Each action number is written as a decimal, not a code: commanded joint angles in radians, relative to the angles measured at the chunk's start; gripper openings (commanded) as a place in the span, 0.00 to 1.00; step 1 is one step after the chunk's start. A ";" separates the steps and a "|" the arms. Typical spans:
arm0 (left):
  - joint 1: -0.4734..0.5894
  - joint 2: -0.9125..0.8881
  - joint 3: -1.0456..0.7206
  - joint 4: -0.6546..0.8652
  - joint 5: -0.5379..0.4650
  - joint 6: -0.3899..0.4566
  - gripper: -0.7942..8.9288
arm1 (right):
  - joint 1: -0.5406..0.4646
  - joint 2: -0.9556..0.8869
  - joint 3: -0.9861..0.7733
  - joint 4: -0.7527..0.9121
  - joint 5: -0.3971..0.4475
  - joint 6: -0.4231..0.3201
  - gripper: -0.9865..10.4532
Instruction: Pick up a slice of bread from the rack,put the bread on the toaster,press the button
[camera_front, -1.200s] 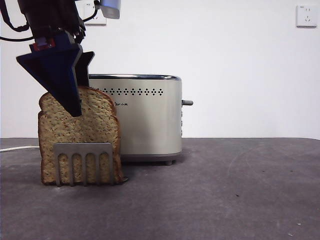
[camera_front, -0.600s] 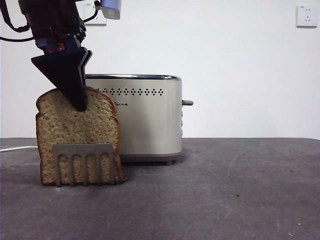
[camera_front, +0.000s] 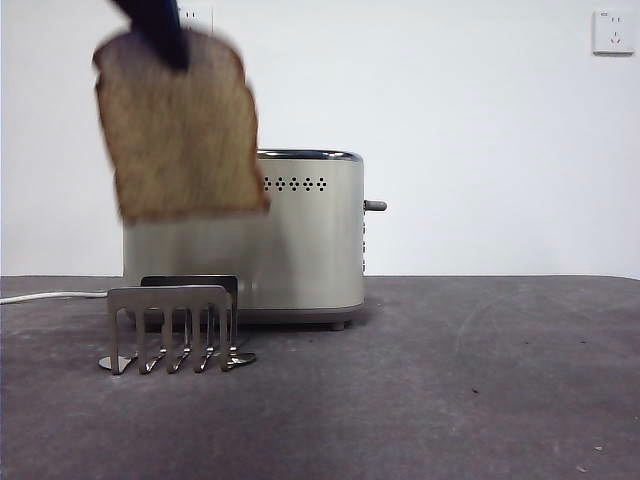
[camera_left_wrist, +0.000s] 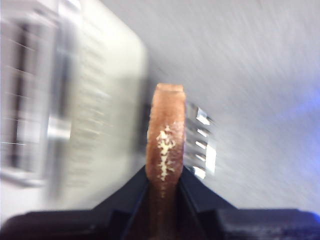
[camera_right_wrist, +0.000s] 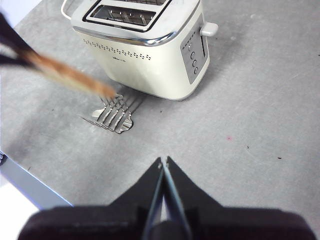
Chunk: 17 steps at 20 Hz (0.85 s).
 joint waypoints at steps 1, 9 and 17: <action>-0.004 -0.011 0.105 0.008 -0.019 0.002 0.07 | 0.003 0.013 0.002 0.002 -0.002 -0.008 0.08; 0.002 0.001 0.220 0.134 -0.090 0.116 0.07 | 0.003 0.030 0.002 0.001 -0.002 -0.008 0.08; 0.045 0.109 0.220 0.193 -0.102 0.193 0.07 | 0.003 0.030 0.002 -0.009 -0.002 -0.008 0.08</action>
